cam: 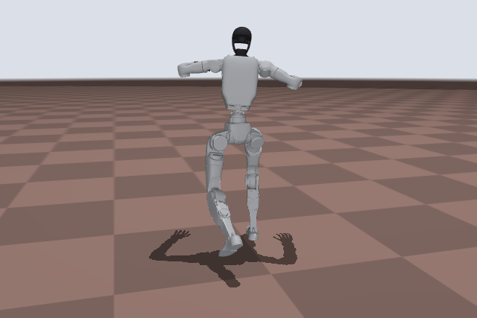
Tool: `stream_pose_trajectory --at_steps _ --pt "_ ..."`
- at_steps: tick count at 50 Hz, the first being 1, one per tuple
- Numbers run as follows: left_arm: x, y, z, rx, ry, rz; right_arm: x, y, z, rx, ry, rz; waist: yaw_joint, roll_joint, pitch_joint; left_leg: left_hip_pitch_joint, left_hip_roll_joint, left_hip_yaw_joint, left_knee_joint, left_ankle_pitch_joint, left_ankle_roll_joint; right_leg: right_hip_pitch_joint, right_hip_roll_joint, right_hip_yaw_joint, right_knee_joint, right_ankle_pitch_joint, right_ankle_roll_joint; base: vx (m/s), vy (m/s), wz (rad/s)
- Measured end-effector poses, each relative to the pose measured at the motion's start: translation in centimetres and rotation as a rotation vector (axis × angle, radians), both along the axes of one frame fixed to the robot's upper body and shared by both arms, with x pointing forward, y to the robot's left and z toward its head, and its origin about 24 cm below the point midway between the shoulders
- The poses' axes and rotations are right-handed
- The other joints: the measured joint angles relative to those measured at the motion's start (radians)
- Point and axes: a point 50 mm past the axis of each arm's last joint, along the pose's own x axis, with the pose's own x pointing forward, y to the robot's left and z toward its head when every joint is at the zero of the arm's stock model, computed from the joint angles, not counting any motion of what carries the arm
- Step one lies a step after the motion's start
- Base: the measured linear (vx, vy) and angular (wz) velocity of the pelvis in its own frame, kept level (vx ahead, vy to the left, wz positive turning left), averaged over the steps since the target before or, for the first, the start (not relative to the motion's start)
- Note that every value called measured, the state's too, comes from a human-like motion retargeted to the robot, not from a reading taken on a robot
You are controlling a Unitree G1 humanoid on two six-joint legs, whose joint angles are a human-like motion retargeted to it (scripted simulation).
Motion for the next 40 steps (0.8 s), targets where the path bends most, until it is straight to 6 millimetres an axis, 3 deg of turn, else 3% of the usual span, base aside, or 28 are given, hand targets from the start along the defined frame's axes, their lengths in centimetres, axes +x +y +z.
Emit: stream_pose_trajectory --at_steps 3,5,7,11,15,17,18,20,24,26,30,35,40 --pt "0.2 0.0 -0.4 -0.03 0.056 -0.013 0.8 0.6 1.7 0.005 -0.113 0.021 0.088 -0.01 -0.006 -0.178 0.036 0.077 0.208 -0.081 0.071 0.037 0.008 0.015 0.008 -0.032 -0.007 0.62 -0.17 -0.37" --pt "0.1 0.0 -1.0 -0.052 0.098 -0.026 1.6 1.5 2.2 0.018 -0.139 0.076 0.162 -0.032 -0.026 -0.301 0.035 0.137 0.218 -0.103 0.115 0.071 0.026 0.04 -0.08 0.006 -0.016 0.49 -0.12 -0.69" --pt "-0.2 0.5 -1.6 -0.081 0.138 -0.023 2.2 2.5 2.5 -0.018 -0.125 0.12 0.235 -0.071 -0.046 -0.393 -0.008 0.181 0.104 -0.09 0.119 0.122 0.035 0.073 -0.203 0.066 -0.004 0.47 -0.06 -0.76" --pt "-1.1 1.8 -2.3 -0.194 0.196 -0.035 2.9 3.6 3.8 -0.112 -0.101 0.158 0.373 -0.125 -0.079 -0.445 -0.067 0.298 -0.39 0.043 0.054 0.249 0.056 0.113 -0.446 0.172 0.042 0.51 0.02 -0.92" --pt "-2.4 3.2 -1.9 -0.263 0.204 -0.034 3.2 3.7 6.0 -0.207 -0.1 0.156 0.502 -0.093 -0.094 -0.389 -0.024 0.405 -0.834 0.127 -0.049 0.398 0.134 0.157 -0.584 0.185 0.099 0.59 0.12 -1.27" --pt "-3.2 4.2 -1.5 -0.292 0.199 -0.008 3.6 3.7 7.3 -0.271 -0.078 0.138 0.535 -0.07 -0.1 -0.368 0.001 0.355 -0.863 0.251 -0.054 0.474 0.162 0.185 -0.616 0.149 0.09 0.57 0.16 -1.0" --pt "-3.7 4.7 -1.2 -0.318 0.191 0.0 3.8 3.7 7.8 -0.294 -0.068 0.129 0.538 -0.064 -0.1 -0.356 0.008 0.339 -0.846 0.282 -0.042 0.5 0.165 0.195 -0.61 0.123 0.08 0.51 0.18 -0.56" --pt "-4.7 5.6 -0.4 -0.369 0.169 0.012 4.3 3.7 8.5 -0.302 -0.048 0.127 0.529 -0.067 -0.098 -0.332 0.016 0.34 -0.777 0.234 -0.016 0.511 0.152 0.212 -0.524 0.07 0.06 0.46 0.19 -0.22" --pt "-5.2 6.8 0.1 -0.377 0.133 0.073 5.3 3.4 7.2 -0.233 0.023 0.155 0.49 -0.079 -0.131 -0.318 0.034 0.326 -0.669 0.159 -0.005 0.379 0.125 0.218 -0.14 0.068 0.054 0.39 0.18 0.17" --pt "-5.0 6.6 0.0 -0.338 0.141 0.093 5.6 3.4 6.6 -0.223 0.061 0.165 0.457 -0.067 -0.157 -0.305 0.036 0.303 -0.668 0.152 -0.021 0.347 0.113 0.181 -0.059 0.073 0.06 0.36 0.15 0.66" --pt "-4.3 4.9 -0.3 -0.232 0.191 0.077 5.5 3.2 6.3 -0.202 0.089 0.172 0.389 -0.052 -0.204 -0.28 0.019 0.256 -0.697 0.143 -0.062 0.368 0.076 0.046 -0.202 0.037 0.068 0.31 0.06 0.8" --pt "-3.5 2.9 0.6 -0.127 0.211 0.048 5.0 3.3 6.8 -0.205 0.067 0.155 0.335 -0.133 -0.248 -0.247 -0.072 0.225 -0.729 0.107 -0.064 0.384 0.027 0.04 -0.538 0.119 0.134 0.25 -0.07 0.53" --pt "-3.0 2.3 0.8 -0.097 0.245 0.046 5.1 3.9 6.3 -0.189 0.067 0.18 0.355 -0.168 -0.282 -0.2 -0.077 0.247 -0.756 0.1 -0.057 0.376 0.026 0.093 -0.5 0.114 0.095 0.17 -0.09 -0.21"
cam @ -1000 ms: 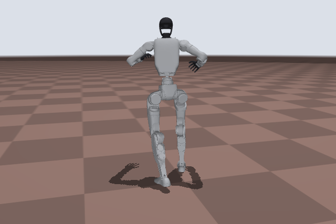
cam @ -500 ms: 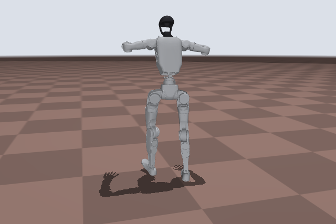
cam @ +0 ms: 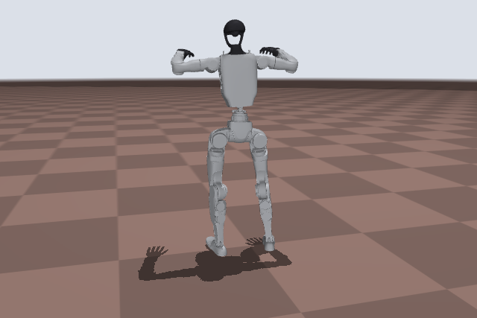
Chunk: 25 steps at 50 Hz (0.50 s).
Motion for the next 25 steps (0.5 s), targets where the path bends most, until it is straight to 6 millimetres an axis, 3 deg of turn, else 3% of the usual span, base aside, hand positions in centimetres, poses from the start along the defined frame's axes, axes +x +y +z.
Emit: stream_pose_trajectory --at_steps 5,15,25 --pt "0.4 0.0 -1.2 -0.032 0.068 -0.005 0.6 0.4 -0.2 -0.042 0.055 0.013 -0.005 0.014 -0.03 0.008 0.014 0.012 0.027 -0.019 0.012 0.026 0.013 -0.001 -0.028 0.001 0.012 0.13 -0.07 -0.16" --pt "0.7 0.0 -1.3 -0.005 0.094 0.007 0.7 -0.1 -0.2 -0.029 0.07 -0.001 -0.031 0.018 -0.098 0.015 0.019 0.012 -0.005 -0.047 0.023 0.05 0.03 -0.018 -0.097 -0.023 0.033 0.07 -0.07 -0.01" --pt "0.7 0.9 -0.8 0.053 0.085 0.069 0.1 -1.2 0.2 -0.036 0.061 -0.059 -0.06 0.027 -0.097 0.011 0.023 -0.02 -0.03 -0.04 0.009 0.041 0.033 -0.047 -0.069 -0.048 0.044 0.01 -0.02 0.13"
